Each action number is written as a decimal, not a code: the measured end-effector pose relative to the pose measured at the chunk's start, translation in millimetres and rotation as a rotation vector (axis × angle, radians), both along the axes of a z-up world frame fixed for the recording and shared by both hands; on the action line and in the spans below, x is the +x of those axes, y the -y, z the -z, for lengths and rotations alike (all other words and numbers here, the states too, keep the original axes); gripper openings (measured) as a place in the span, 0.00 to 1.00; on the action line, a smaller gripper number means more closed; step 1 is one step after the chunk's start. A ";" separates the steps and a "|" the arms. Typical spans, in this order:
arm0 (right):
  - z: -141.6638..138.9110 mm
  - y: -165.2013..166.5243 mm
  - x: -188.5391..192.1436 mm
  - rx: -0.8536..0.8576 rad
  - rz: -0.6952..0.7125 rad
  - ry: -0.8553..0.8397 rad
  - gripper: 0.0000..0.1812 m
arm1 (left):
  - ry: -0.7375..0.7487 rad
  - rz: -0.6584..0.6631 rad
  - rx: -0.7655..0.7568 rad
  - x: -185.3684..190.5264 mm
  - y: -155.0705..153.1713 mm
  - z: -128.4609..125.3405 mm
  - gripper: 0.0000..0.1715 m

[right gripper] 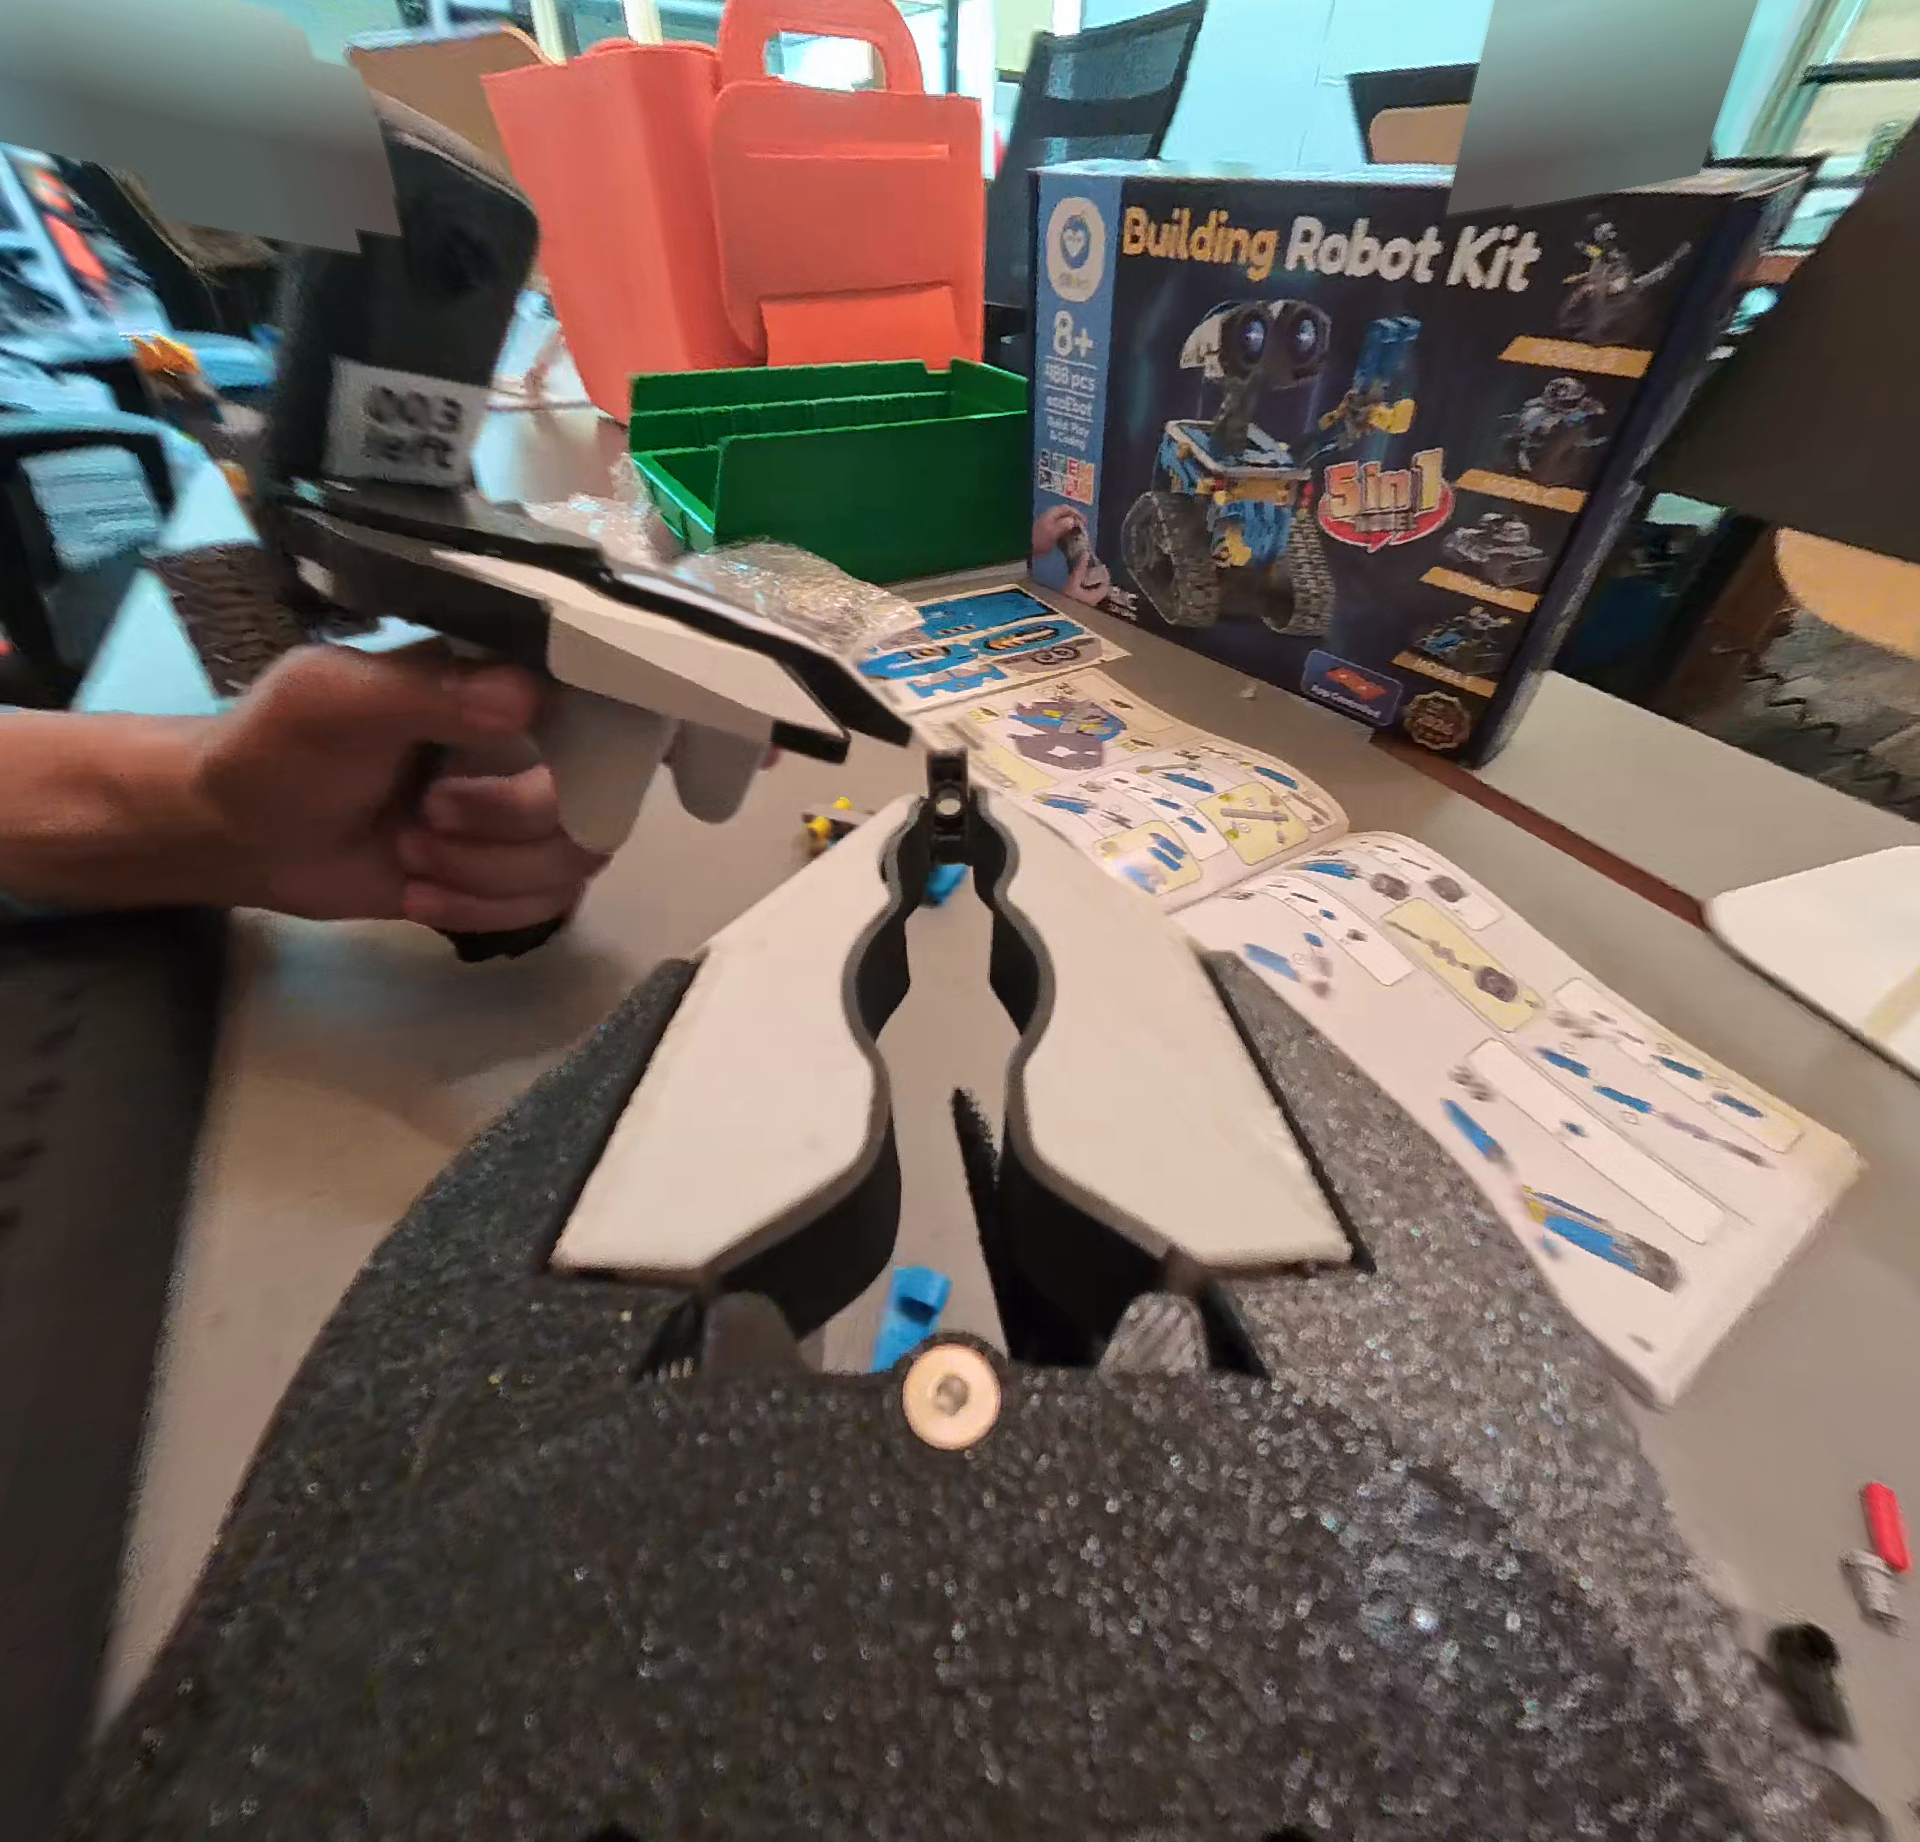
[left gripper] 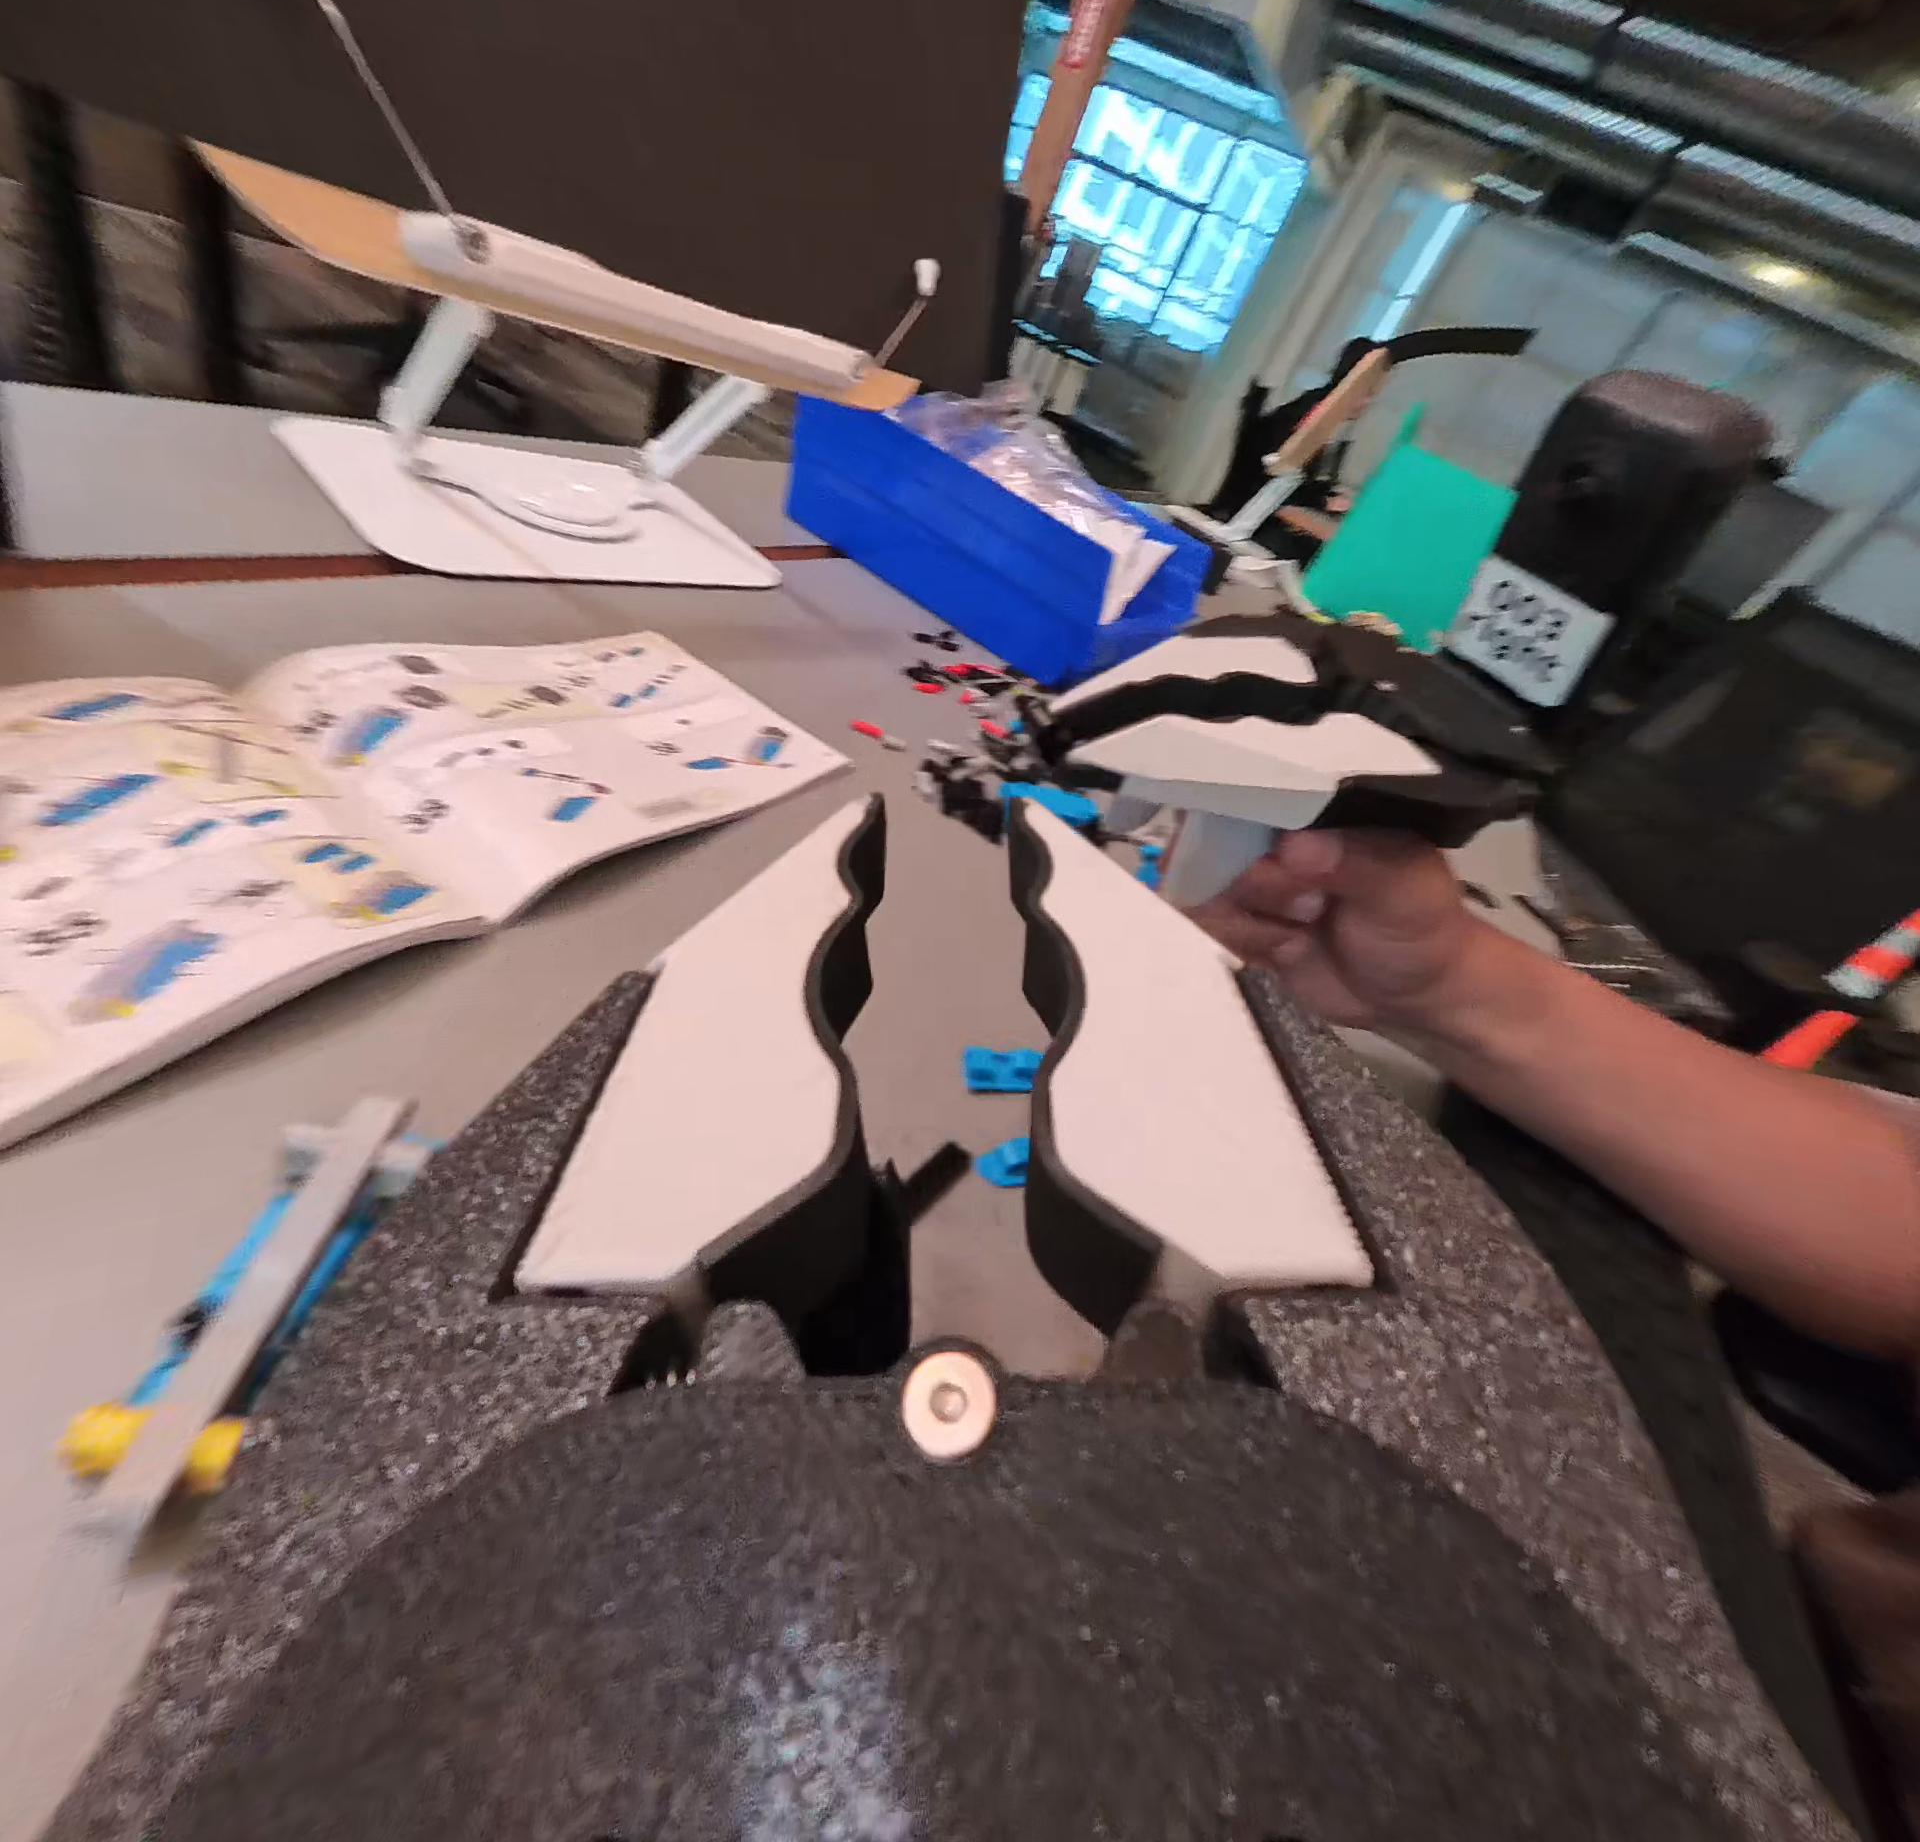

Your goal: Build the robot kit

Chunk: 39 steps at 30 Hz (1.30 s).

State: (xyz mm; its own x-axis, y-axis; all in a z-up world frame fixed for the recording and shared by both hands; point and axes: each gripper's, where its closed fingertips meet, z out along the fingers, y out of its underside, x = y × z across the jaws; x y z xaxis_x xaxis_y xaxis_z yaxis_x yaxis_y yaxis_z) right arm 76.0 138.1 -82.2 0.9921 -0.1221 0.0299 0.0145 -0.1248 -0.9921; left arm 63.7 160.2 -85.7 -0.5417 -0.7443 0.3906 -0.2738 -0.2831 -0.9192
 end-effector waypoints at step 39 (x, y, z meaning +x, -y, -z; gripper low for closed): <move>-11.1 -12.7 -27.5 -0.044 0.131 0.481 0.04 | -0.046 0.218 -0.320 -13.9 16.9 -21.4 0.04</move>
State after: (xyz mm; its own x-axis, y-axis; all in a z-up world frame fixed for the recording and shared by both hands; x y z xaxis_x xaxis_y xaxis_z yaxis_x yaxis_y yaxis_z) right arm 48.5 150.9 -71.1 0.8413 -0.2329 0.4878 0.4501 -0.1979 -0.8708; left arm 49.8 143.3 -64.3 -0.6505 -0.4497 0.6121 -0.3982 -0.4842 -0.7791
